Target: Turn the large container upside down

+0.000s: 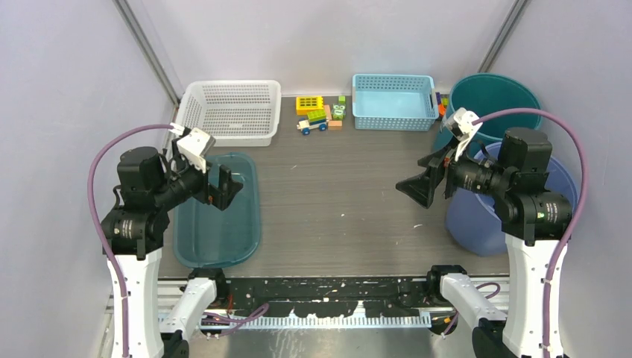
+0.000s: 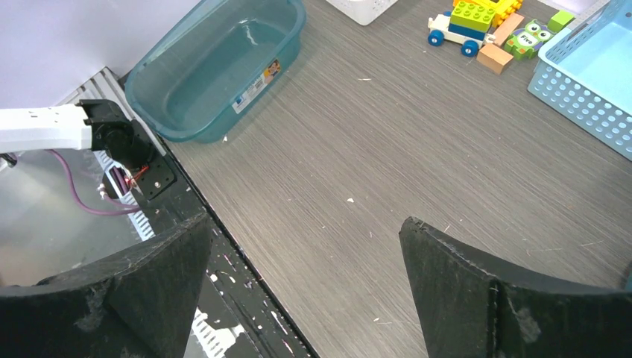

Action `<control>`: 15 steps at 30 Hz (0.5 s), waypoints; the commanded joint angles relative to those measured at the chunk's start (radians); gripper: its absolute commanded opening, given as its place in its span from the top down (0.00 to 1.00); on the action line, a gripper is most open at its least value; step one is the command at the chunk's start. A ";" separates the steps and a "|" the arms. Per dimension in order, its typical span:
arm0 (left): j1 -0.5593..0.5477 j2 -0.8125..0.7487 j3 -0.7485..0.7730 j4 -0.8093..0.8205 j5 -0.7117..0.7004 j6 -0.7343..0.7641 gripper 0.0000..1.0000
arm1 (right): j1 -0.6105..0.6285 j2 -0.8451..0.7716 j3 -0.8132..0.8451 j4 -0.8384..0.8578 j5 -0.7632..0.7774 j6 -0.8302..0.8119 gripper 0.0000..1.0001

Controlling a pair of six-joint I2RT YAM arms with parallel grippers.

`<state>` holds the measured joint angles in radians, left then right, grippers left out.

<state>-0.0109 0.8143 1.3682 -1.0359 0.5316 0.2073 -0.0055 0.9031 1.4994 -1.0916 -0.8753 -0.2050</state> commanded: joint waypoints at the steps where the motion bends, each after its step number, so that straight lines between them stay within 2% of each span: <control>1: 0.021 -0.003 0.011 0.048 0.023 -0.020 0.00 | 0.006 -0.002 0.001 0.038 -0.016 0.018 0.00; 10: 0.035 -0.001 0.003 0.050 0.030 -0.008 0.00 | 0.006 0.000 -0.005 0.050 -0.001 0.026 0.00; 15: 0.034 0.002 -0.024 0.068 0.028 0.026 0.00 | 0.006 0.010 -0.027 0.106 0.070 0.077 0.00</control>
<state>0.0166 0.8139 1.3632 -1.0306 0.5438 0.2146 -0.0051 0.9035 1.4879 -1.0653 -0.8612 -0.1822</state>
